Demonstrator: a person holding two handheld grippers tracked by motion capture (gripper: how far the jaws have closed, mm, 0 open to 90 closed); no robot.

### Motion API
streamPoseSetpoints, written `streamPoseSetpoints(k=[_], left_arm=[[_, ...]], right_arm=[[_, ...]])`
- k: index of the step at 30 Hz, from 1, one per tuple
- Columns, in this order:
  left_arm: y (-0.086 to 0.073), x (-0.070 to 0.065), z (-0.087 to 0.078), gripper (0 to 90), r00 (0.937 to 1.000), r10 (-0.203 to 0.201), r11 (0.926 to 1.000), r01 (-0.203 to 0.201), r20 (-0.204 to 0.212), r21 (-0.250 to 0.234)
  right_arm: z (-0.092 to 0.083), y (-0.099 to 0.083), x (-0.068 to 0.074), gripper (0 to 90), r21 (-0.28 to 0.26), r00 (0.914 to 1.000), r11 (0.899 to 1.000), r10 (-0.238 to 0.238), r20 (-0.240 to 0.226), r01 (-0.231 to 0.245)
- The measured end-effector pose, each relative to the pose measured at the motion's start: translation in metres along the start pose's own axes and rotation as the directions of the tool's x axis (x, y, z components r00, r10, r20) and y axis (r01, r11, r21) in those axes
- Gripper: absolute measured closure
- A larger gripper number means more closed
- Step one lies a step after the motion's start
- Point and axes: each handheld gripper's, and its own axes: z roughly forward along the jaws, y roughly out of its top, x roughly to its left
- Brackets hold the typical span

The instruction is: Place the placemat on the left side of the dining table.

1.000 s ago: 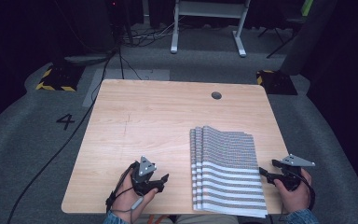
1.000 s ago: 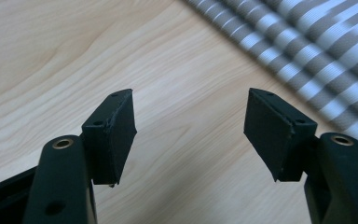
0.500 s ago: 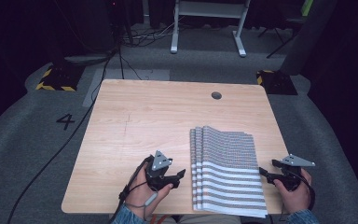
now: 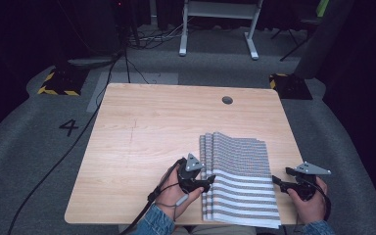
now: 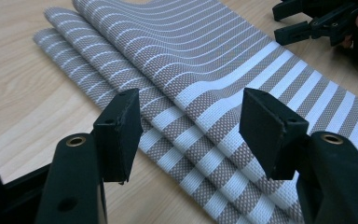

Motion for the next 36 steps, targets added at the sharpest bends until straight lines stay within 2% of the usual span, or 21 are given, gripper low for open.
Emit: streamPoseSetpoints(k=[5,9,12,18,21,23,25,26,29,32,36], left_arm=[[0.001,-0.003,0.018,40.5,0.9989,-0.022,0.9994,0.020,0.042,0.027],[-0.001,-0.002,0.029,40.5,0.9989,-0.034,0.9973,0.031,0.034,0.066],[-0.003,-0.002,0.036,40.3,0.9990,-0.029,0.9968,0.027,0.034,0.076],[-0.009,0.000,0.043,38.4,0.9966,-0.070,0.9931,0.066,0.043,0.097],[-0.011,0.003,0.047,38.3,0.9914,-0.105,0.9911,0.098,0.078,0.089],[-0.014,0.002,0.051,39.5,0.9905,-0.099,0.9909,0.089,0.095,0.100],[-0.015,-0.002,0.055,39.8,0.9940,-0.070,0.9928,0.061,0.084,0.103],[-0.014,-0.003,0.056,40.3,0.9945,-0.068,0.9929,0.060,0.080,0.103],[-0.012,-0.006,0.059,45.3,0.9959,-0.058,0.9926,0.050,0.069,0.111],[-0.010,-0.006,0.060,53.2,0.9946,-0.084,0.9916,0.078,0.061,0.104],[-0.009,-0.007,0.058,71.9,0.9945,-0.091,0.9923,0.087,0.051,0.089]], right_arm=[[0.000,0.000,0.000,27.3,0.000,1.0000,1.000,0.000,0.000,0.000],[0.000,0.000,0.000,27.3,0.000,1.0000,1.000,0.000,0.000,0.000],[0.000,0.000,0.000,27.3,0.000,1.0000,1.000,0.000,0.000,0.000],[0.000,0.000,0.000,27.3,0.000,1.0000,1.000,0.000,-0.001,0.000],[0.000,0.000,0.000,27.3,0.000,1.0000,1.000,-0.001,-0.001,0.001],[0.000,0.000,0.000,27.3,0.000,1.0000,1.000,-0.001,-0.001,0.001],[0.000,0.000,0.000,27.3,0.000,1.0000,1.000,0.000,0.000,0.000],[0.000,0.000,0.000,27.3,0.000,1.0000,1.000,0.000,-0.001,0.000],[0.000,0.000,0.000,27.3,0.000,1.0000,1.000,0.000,-0.001,0.000],[0.000,0.000,0.000,27.3,0.000,1.0000,1.000,-0.001,-0.001,0.001],[0.000,0.000,0.000,27.3,0.000,1.0000,1.000,-0.001,-0.001,0.001]])
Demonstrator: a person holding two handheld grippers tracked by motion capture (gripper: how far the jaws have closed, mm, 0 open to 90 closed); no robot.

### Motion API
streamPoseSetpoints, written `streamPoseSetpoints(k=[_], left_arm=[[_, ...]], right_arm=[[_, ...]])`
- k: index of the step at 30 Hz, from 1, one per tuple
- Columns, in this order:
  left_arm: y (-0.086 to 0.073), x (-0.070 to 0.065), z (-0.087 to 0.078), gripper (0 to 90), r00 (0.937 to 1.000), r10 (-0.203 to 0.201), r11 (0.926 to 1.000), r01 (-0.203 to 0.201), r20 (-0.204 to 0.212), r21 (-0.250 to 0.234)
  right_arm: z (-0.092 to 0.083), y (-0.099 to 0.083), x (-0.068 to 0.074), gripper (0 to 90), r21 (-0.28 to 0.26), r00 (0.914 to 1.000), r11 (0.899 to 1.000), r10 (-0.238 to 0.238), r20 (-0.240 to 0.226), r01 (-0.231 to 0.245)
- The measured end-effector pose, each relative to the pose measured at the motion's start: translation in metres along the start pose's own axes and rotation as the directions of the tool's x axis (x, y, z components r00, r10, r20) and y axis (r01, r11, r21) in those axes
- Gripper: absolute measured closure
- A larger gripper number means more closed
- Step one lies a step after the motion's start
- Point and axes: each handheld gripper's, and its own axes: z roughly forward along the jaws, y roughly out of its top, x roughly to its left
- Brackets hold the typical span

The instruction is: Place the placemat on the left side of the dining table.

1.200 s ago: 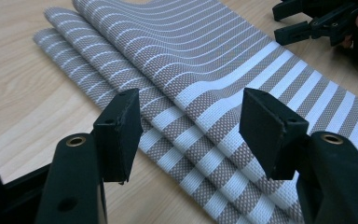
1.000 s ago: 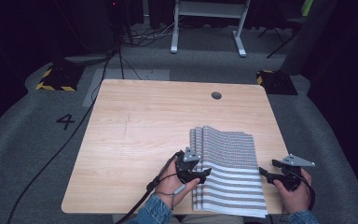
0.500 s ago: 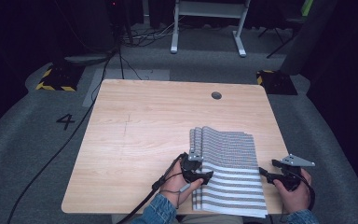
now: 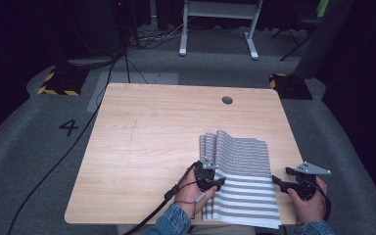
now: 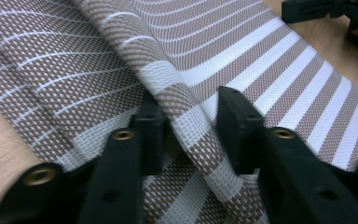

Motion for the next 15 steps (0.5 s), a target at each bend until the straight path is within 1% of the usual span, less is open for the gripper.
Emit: streamPoseSetpoints(k=[1,3,4,8,10,11,13,15], left_arm=[[0.000,-0.001,-0.001,77.8,1.0000,0.006,1.0000,-0.006,-0.002,0.000],[0.001,-0.003,-0.003,83.5,0.9999,0.012,0.9999,-0.012,0.006,-0.010],[0.001,-0.005,-0.004,85.1,0.9999,0.012,0.9996,-0.011,0.007,-0.024],[0.005,-0.009,-0.014,86.9,0.9991,0.042,0.9969,-0.041,0.003,-0.067],[0.006,-0.010,-0.020,87.4,0.9988,0.048,0.9956,-0.048,0.002,-0.080],[0.007,-0.011,-0.023,87.5,0.9987,0.050,0.9944,-0.050,0.002,-0.094],[0.008,-0.013,-0.029,87.8,0.9977,0.067,0.9912,-0.066,0.006,-0.115],[0.009,-0.015,-0.035,87.9,0.9966,0.083,0.9886,-0.082,0.002,-0.126]], right_arm=[[0.000,0.000,0.000,27.3,0.000,1.0000,1.000,0.000,0.000,0.000],[0.000,0.000,0.000,27.3,0.000,1.0000,1.000,0.000,0.000,0.000],[0.000,0.000,0.000,27.3,0.000,1.0000,1.000,0.000,0.000,0.000],[0.000,0.000,0.000,27.3,0.000,1.0000,1.000,0.000,0.000,0.000],[0.000,0.000,0.000,27.3,0.000,1.0000,1.000,0.001,0.000,-0.001],[0.000,0.000,0.000,27.3,0.000,1.0000,1.000,0.000,0.000,0.000],[0.000,0.000,0.000,27.3,0.001,1.0000,1.000,0.000,0.000,0.000],[0.000,0.000,0.000,27.3,0.000,1.0000,1.000,0.000,0.000,0.000]])
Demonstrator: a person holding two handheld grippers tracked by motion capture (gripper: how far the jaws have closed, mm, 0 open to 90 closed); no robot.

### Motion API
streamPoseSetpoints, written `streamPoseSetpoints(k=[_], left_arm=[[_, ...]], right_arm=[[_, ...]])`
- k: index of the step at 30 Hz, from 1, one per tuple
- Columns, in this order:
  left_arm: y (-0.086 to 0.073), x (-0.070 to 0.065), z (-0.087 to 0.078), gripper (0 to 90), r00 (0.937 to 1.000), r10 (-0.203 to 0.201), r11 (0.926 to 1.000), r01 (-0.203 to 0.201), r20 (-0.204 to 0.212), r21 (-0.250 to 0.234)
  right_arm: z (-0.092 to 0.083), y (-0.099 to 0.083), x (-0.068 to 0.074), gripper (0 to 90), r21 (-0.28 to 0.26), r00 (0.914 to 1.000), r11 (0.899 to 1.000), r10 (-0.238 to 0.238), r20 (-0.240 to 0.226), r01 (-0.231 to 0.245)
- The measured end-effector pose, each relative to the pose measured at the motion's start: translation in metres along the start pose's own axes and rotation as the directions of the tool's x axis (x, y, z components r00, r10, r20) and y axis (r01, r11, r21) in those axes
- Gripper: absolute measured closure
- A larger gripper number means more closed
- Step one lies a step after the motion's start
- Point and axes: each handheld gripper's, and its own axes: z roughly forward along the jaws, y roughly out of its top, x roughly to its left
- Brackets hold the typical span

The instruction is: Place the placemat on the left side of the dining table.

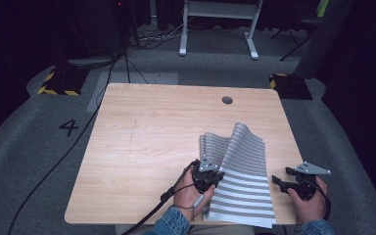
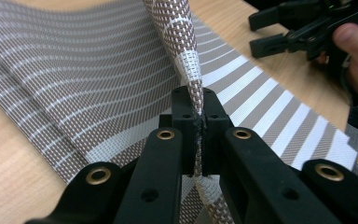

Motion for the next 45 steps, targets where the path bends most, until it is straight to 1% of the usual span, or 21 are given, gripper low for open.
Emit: streamPoseSetpoints(k=[3,5,9,11,15,16,18,19,24,26,27,33,34,35,36,38,39,40,42,43,45], left_arm=[[0.003,-0.003,-0.009,88.1,0.9995,0.030,0.9994,-0.030,0.004,-0.020],[0.006,-0.005,-0.014,88.1,0.9984,0.052,0.9981,-0.052,0.022,-0.032],[0.011,-0.001,-0.024,88.2,0.9945,0.082,0.9952,-0.078,0.066,-0.059],[0.014,0.002,-0.030,88.2,0.9927,0.096,0.9938,-0.092,0.072,-0.063],[0.021,0.007,-0.042,88.3,0.9863,0.147,0.9874,-0.141,0.076,-0.070],[0.025,0.009,-0.049,88.3,0.9803,0.178,0.9822,-0.172,0.085,-0.076],[0.026,0.011,-0.053,88.3,0.9780,0.190,0.9799,-0.184,0.085,-0.077],[0.028,0.013,-0.058,88.4,0.9756,0.202,0.9775,-0.195,0.086,-0.079],[0.035,0.025,-0.080,88.4,0.9694,0.218,0.9724,-0.206,0.113,-0.111],[0.038,0.033,-0.096,88.4,0.9665,0.232,0.9676,-0.219,0.109,-0.126],[0.038,0.033,-0.096,88.4,0.9665,0.232,0.9676,-0.219,0.109,-0.126],[0.040,0.049,-0.129,88.4,0.9639,0.249,0.9631,-0.236,0.094,-0.129],[0.040,0.052,-0.133,88.4,0.9601,0.265,0.9593,-0.253,0.089,-0.125],[0.039,0.054,-0.137,88.4,0.9637,0.253,0.9616,-0.241,0.085,-0.132],[0.039,0.057,-0.140,88.4,0.9593,0.264,0.9598,-0.251,0.101,-0.126],[0.038,0.064,-0.148,88.3,0.9492,0.297,0.9519,-0.285,0.105,-0.112],[0.038,0.068,-0.152,88.4,0.9473,0.304,0.9502,-0.293,0.102,-0.105],[0.036,0.071,-0.156,88.4,0.9486,0.297,0.9525,-0.286,0.109,-0.103],[0.033,0.077,-0.163,88.4,0.9481,0.299,0.9526,-0.289,0.109,-0.095],[0.031,0.081,-0.167,88.4,0.9450,0.312,0.9491,-0.304,0.099,-0.081],[0.028,0.085,-0.173,88.3,0.9446,0.316,0.9477,-0.311,0.087,-0.073]], right_arm=[[0.000,0.000,0.000,27.3,0.000,1.0000,1.000,0.000,0.000,0.000],[0.000,0.000,0.000,27.3,0.000,1.0000,1.000,0.000,0.000,0.000],[0.000,0.000,0.000,27.3,-0.001,1.0000,1.000,-0.003,0.001,0.003],[0.000,0.000,0.000,27.3,-0.001,1.0000,1.000,-0.003,0.001,0.003],[0.000,0.000,0.000,27.3,-0.002,1.0000,1.000,-0.004,0.001,0.004],[0.000,0.000,0.000,27.3,0.000,1.0000,1.000,0.000,0.000,0.000],[0.000,0.000,0.000,27.3,0.000,1.0000,1.000,0.000,0.000,0.000],[0.000,0.000,0.000,27.3,0.000,1.0000,1.000,0.000,0.000,0.000],[0.000,0.000,0.000,27.3,0.001,1.0000,1.000,0.000,0.001,0.000],[0.000,0.000,0.000,27.4,0.001,1.0000,1.000,-0.002,0.001,0.002],[0.000,0.000,0.000,27.4,0.001,1.0000,1.000,-0.002,0.001,0.002],[0.000,0.000,0.000,27.4,0.000,1.0000,1.000,0.000,0.000,0.000],[0.000,0.000,0.000,27.4,0.001,1.0000,1.000,0.000,0.000,0.000],[0.000,0.000,0.000,27.4,-0.001,1.0000,1.000,-0.004,0.002,0.004],[0.000,0.000,0.000,27.4,-0.001,1.0000,1.000,-0.003,0.001,0.003],[0.000,0.000,0.000,27.4,-0.001,1.0000,1.000,-0.003,0.001,0.003],[0.000,0.000,0.000,27.4,-0.001,1.0000,1.000,-0.003,0.001,0.003],[0.000,0.000,0.000,27.4,0.000,1.0000,1.000,0.001,0.000,-0.001],[0.000,0.000,0.000,27.4,0.000,1.0000,1.000,0.000,0.000,0.000],[0.000,0.000,0.000,27.4,0.000,1.0000,1.000,0.001,0.000,-0.001],[0.000,0.000,0.000,27.4,0.000,1.0000,1.000,0.001,0.000,-0.001]])
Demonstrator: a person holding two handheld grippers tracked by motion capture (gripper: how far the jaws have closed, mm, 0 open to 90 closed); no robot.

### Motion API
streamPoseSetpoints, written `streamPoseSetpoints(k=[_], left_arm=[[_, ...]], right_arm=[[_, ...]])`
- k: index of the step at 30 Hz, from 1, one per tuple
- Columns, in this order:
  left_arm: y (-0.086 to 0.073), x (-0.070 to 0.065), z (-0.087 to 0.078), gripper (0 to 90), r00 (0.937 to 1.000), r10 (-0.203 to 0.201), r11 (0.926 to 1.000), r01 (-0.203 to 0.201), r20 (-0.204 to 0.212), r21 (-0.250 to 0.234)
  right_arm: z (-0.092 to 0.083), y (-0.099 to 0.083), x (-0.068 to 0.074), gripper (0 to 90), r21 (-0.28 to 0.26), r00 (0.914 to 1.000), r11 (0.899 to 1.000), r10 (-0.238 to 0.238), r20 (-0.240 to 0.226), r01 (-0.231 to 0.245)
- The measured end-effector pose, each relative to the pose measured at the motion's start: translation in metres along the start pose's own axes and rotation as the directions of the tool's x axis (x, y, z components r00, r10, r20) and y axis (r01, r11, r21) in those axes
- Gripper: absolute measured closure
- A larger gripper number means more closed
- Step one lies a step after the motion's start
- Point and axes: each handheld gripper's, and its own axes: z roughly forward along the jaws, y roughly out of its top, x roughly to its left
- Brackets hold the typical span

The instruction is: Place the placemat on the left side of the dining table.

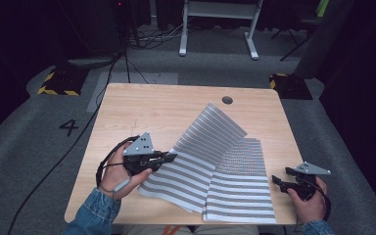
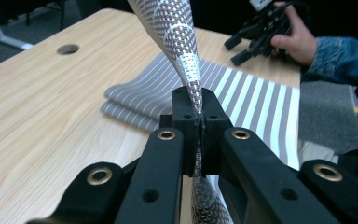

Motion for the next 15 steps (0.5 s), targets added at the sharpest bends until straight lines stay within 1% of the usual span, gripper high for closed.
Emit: streamPoseSetpoints(k=[3,5,7,8,9,11,12,14,15], left_arm=[[-0.010,0.009,-0.009,88.3,0.9999,-0.016,0.9996,0.016,0.001,0.021],[-0.020,0.021,-0.012,88.2,0.9978,-0.058,0.9974,0.056,0.033,0.045],[-0.029,0.032,-0.015,88.2,0.9961,-0.081,0.9945,0.079,0.034,0.068],[-0.034,0.038,-0.016,88.2,0.9945,-0.098,0.9925,0.094,0.038,0.078],[-0.038,0.043,-0.017,88.2,0.9915,-0.122,0.9895,0.118,0.044,0.083],[-0.046,0.055,-0.020,88.2,0.9892,-0.141,0.9860,0.136,0.042,0.096],[-0.050,0.060,-0.021,88.2,0.9869,-0.154,0.9834,0.148,0.047,0.105],[-0.057,0.069,-0.022,88.2,0.9810,-0.187,0.9754,0.180,0.050,0.128],[-0.061,0.075,-0.023,88.3,0.9789,-0.200,0.9717,0.193,0.040,0.135]], right_arm=[[0.000,0.000,0.000,27.4,0.000,1.0000,1.000,0.000,0.000,0.000],[0.000,0.000,0.000,27.4,0.000,1.0000,1.000,-0.001,0.000,0.001],[0.000,0.000,0.000,27.4,0.000,1.0000,1.000,0.000,0.000,0.000],[0.000,0.000,0.000,27.4,0.000,1.0000,1.000,0.000,0.000,0.000],[0.000,0.000,0.000,27.4,-0.001,1.0000,1.000,-0.001,0.000,0.001],[0.000,0.000,0.000,27.4,0.001,1.0000,1.000,0.000,0.000,0.000],[0.000,0.001,0.000,27.4,-0.001,1.0000,1.000,0.008,-0.002,-0.008],[0.001,0.001,0.000,27.4,0.002,1.0000,1.000,-0.001,0.001,0.001],[0.001,0.001,0.000,27.4,0.001,1.0000,1.000,0.000,-0.001,0.000]])
